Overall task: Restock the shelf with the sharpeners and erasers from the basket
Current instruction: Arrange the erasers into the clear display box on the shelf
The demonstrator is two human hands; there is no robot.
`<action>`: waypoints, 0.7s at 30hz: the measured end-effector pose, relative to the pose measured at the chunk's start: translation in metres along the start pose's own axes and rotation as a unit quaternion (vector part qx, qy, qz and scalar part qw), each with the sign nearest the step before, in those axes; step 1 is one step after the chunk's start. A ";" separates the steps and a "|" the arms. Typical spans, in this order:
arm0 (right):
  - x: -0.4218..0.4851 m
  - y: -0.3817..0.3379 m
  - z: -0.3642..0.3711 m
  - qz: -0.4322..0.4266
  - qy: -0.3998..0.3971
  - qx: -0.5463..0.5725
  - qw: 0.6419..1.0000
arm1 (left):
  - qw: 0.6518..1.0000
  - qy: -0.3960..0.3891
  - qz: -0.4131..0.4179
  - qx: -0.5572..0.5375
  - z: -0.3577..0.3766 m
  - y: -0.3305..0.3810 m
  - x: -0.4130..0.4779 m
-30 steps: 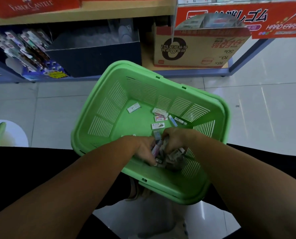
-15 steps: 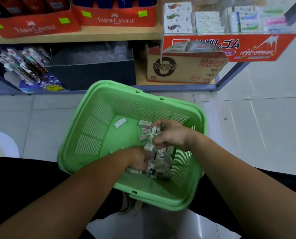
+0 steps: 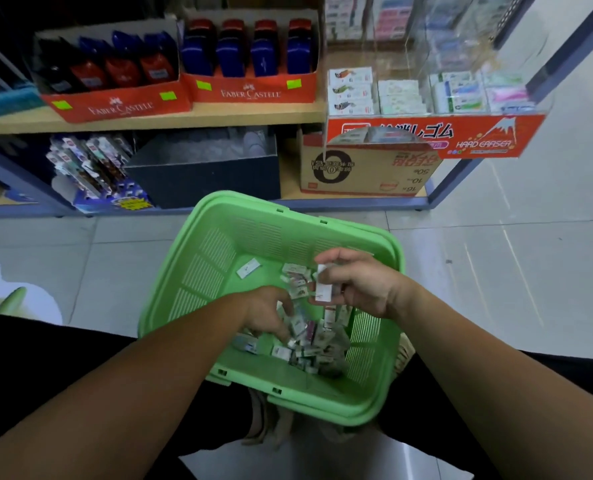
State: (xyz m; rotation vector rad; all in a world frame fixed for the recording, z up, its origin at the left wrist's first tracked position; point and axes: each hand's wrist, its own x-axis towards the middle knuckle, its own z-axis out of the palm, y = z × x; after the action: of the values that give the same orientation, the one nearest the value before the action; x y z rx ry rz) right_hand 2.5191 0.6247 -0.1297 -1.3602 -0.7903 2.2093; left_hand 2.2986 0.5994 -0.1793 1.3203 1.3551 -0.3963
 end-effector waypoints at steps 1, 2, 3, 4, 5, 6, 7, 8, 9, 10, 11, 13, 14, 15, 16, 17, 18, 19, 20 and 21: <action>-0.004 -0.002 0.002 -0.003 0.003 0.014 1.000 | 1.000 0.011 0.014 -0.024 -0.008 0.007 -0.007; -0.008 -0.004 0.004 0.000 0.002 0.029 1.000 | 0.998 0.028 0.029 -0.049 -0.014 0.013 -0.015; -0.014 -0.007 0.007 0.002 -0.002 0.041 0.999 | 0.995 0.049 0.041 -0.073 -0.019 0.019 -0.024; -0.018 -0.010 0.010 0.004 -0.004 0.046 0.999 | 0.991 0.064 0.051 -0.102 -0.024 0.025 -0.031; -0.021 -0.012 0.011 0.006 -0.001 0.046 0.999 | 0.986 0.072 0.063 -0.135 -0.029 0.032 -0.038; -0.025 -0.016 0.014 0.006 0.008 0.041 0.999 | 0.981 0.073 0.078 -0.162 -0.034 0.039 -0.047; -0.030 -0.021 0.017 0.005 0.021 0.031 0.999 | 0.976 0.072 0.094 -0.184 -0.040 0.046 -0.056; -0.035 -0.027 0.020 0.004 0.033 0.015 0.999 | 0.970 0.072 0.113 -0.202 -0.046 0.052 -0.064; -0.040 -0.034 0.023 0.004 0.045 -0.006 0.999 | 0.964 0.075 0.132 -0.218 -0.052 0.059 -0.074; -0.046 -0.041 0.025 0.002 0.056 -0.029 0.998 | 0.958 0.077 0.152 -0.229 -0.058 0.066 -0.086; -0.051 -0.050 0.028 -0.002 0.066 -0.052 0.996 | 0.954 0.082 0.169 -0.235 -0.063 0.073 -0.098; -0.064 -0.071 0.035 -0.016 0.085 -0.087 0.992 | 0.950 0.106 0.191 -0.225 -0.072 0.086 -0.122; -0.072 -0.083 0.038 -0.023 0.093 -0.104 0.990 | 0.949 0.123 0.198 -0.212 -0.077 0.092 -0.133; -0.080 -0.095 0.041 -0.025 0.098 -0.123 0.987 | 0.947 0.140 0.205 -0.204 -0.082 0.098 -0.143; -0.089 -0.107 0.044 -0.024 0.096 -0.145 0.984 | 0.943 0.152 0.215 -0.205 -0.086 0.103 -0.152; -0.097 -0.118 0.046 -0.021 0.087 -0.169 0.982 | 0.937 0.160 0.225 -0.212 -0.089 0.108 -0.160; -0.105 -0.128 0.048 -0.017 0.076 -0.194 0.978 | 0.931 0.167 0.235 -0.224 -0.093 0.112 -0.166; -0.112 -0.136 0.049 -0.012 0.067 -0.222 0.973 | 0.924 0.172 0.242 -0.241 -0.096 0.115 -0.172; -0.118 -0.143 0.049 -0.006 0.064 -0.247 0.967 | 0.917 0.174 0.247 -0.262 -0.098 0.118 -0.176; -0.123 -0.149 0.050 -0.002 0.064 -0.265 0.962 | 0.909 0.174 0.253 -0.282 -0.099 0.121 -0.179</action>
State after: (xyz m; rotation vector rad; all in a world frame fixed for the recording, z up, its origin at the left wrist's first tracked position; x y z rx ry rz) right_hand 2.5362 0.6479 0.0680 -1.7149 -1.3985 1.9521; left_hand 2.3043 0.6381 0.0548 1.2100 1.2165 0.5783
